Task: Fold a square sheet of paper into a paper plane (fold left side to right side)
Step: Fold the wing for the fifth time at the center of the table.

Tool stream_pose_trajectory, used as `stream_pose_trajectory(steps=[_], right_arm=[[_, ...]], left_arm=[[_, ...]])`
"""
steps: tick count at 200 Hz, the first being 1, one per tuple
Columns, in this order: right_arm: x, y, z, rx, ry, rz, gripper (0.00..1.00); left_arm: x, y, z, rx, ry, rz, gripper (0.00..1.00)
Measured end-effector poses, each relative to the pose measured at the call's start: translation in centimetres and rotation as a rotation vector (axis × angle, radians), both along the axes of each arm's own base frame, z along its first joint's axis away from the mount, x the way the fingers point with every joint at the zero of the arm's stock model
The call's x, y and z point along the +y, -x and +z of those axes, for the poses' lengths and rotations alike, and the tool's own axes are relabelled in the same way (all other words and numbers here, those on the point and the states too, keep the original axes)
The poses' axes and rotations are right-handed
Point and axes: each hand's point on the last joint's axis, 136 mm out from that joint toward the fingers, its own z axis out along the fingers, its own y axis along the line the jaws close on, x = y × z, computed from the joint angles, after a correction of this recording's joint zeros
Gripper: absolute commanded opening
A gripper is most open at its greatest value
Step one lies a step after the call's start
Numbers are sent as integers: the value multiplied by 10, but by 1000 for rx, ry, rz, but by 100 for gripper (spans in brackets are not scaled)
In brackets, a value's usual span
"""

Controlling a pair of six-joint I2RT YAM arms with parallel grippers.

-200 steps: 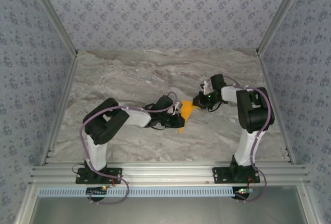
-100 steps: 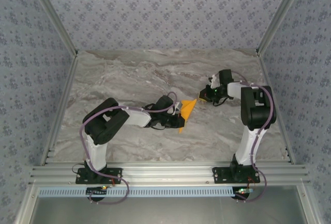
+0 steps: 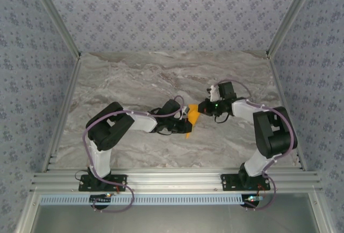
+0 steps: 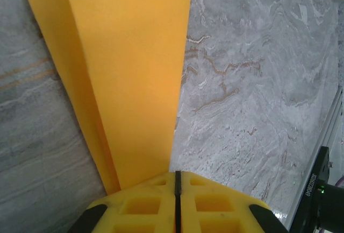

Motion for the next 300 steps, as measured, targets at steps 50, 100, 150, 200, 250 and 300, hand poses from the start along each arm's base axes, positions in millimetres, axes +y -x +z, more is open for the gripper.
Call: stream_pose_trajectory(steps=[50,100,150,200,250,300], right_arm=[[11,5,-22,48,7,11,1],[9,1,-35,102,70,0,1],[9,2,-36,138,105,6,1],[9,4,-36,154,118,11,1],[9,4,-37,157,125,15,1],[10,4,-37,159,134,16,1]], left_arm=[[0,0,0,-1,-2,1,8],[0,1,0,-9,-12,2,9],[3,6,0,-21,-35,3,9],[13,13,-1,-19,-52,9,9],[20,22,-2,-15,-62,4,9],[33,34,-2,10,-96,-2,8]])
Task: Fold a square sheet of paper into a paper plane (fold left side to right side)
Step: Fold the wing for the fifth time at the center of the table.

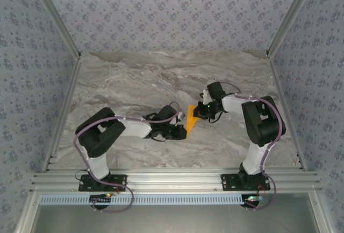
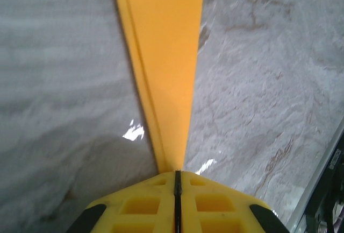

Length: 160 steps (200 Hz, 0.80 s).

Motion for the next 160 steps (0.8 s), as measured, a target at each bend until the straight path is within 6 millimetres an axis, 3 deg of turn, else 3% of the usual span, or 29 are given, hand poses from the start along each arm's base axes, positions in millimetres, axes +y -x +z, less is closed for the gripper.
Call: stream_pose_trajectory(steps=[46,87,103,121,160], right_arm=[[0,0,0,0,7,1,1],[0,0,0,1,11,1,1],[1,0,0,0,12,2,1],[0,0,0,-3,13,5,1],[1,0,0,-6,13,8,1]], left_arm=[[8,7,18,1,-29,-26,10],[-17,-11,56,-72,39,-57,12],[-26,-18,61,-90,54,-65,13],[-30,-22,52,-84,41,-69,13],[-21,-21,11,-22,-35,-60,13]])
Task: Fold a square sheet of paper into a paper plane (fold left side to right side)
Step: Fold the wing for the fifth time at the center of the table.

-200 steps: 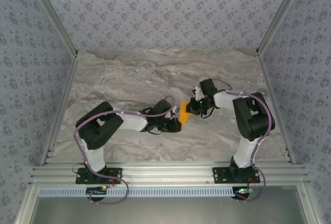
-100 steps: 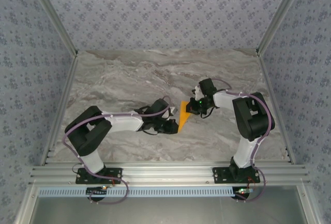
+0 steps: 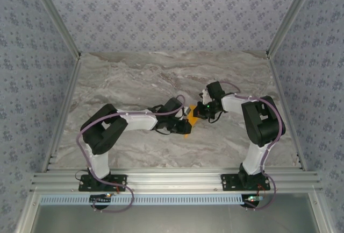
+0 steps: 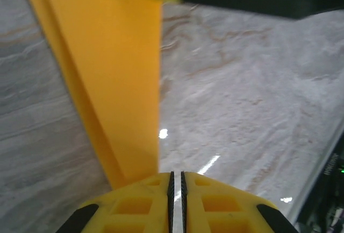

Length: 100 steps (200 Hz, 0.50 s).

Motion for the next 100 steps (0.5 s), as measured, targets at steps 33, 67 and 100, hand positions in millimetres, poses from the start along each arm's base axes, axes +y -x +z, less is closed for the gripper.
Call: stream_pose_trajectory(steps=[33,67,100], right_arm=[[1,-1,3,-13,-7,1,1],[-2,-3,18,-70,-3,-5,1],[-6,2,50,-164,-16,-10,0]], left_arm=[[6,4,-11,15,-9,10,11],[7,4,-12,6,18,23,9],[7,3,-12,1,33,32,9]])
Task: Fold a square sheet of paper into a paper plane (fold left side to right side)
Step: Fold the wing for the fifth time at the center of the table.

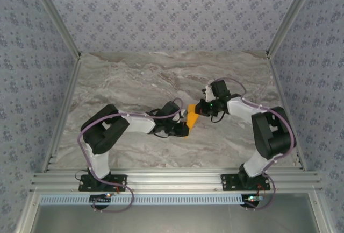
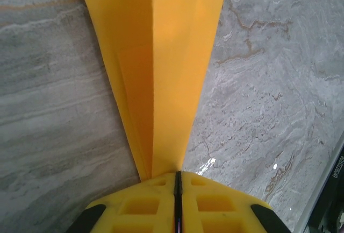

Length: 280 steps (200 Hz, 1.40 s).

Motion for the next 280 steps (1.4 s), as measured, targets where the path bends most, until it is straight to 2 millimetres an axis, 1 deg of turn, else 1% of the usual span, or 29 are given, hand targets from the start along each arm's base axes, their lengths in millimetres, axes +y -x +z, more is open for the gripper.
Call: stream_pose_trajectory(steps=[13,26,55,79,120,149,210,240,280], right_arm=[[-1,7,7,-23,-9,2,0],[0,16,8,-33,-19,7,0],[14,43,-4,-2,-51,36,0],[24,54,-10,7,-67,54,0],[32,46,-11,-15,-98,46,0],[36,45,-23,9,-100,50,0],[39,42,-46,36,-94,54,0],[42,41,-47,23,-108,69,0],[40,39,-47,9,-116,94,0]], left_arm=[[0,0,0,0,1,2,9],[0,-1,0,-1,-1,4,8],[0,-1,0,2,-1,7,8],[0,-1,0,1,-3,9,8],[0,-1,-1,1,-5,9,8],[1,-1,-1,2,-6,12,8],[1,-1,-1,2,-8,12,8],[1,-1,-1,4,-11,13,7],[1,-1,-2,4,-19,16,7]])
